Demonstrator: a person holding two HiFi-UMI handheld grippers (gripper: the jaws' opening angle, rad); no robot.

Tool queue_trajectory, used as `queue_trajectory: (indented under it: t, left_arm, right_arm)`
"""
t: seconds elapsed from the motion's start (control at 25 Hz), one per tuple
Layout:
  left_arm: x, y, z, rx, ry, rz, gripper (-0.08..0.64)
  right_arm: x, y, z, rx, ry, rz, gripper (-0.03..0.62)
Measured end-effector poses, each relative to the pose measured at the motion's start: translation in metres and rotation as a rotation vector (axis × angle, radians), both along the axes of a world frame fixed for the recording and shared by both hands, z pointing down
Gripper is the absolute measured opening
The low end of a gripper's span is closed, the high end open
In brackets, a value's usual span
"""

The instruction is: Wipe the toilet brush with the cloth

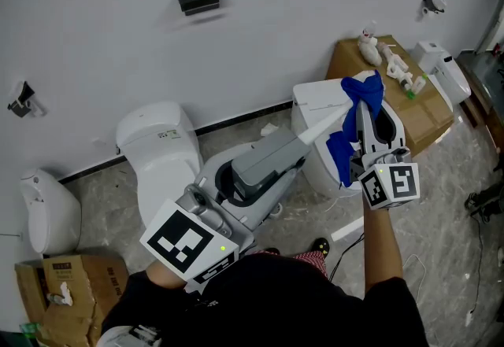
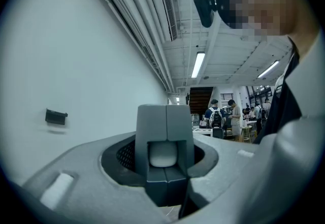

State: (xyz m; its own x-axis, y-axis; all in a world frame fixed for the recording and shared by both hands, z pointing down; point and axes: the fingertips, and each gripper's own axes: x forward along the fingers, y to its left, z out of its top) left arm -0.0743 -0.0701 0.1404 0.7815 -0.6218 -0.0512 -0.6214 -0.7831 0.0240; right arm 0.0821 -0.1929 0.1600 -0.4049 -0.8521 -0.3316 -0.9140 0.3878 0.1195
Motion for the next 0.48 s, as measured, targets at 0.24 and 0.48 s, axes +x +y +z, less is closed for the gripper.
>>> queue_trajectory:
  t: [0.24, 0.48]
  left_arm:
    - [0.0002, -0.0014, 0.0027, 0.007, -0.018, 0.005, 0.167]
    - [0.0043, -0.0036, 0.0084, 0.003, -0.025, 0.008, 0.167]
  right_arm:
    - [0.0004, -0.0009, 0.0031, -0.012, -0.003, 0.001, 0.064]
    - [0.0056, -0.0015, 0.0101, -0.031, -0.022, -0.006, 0.064]
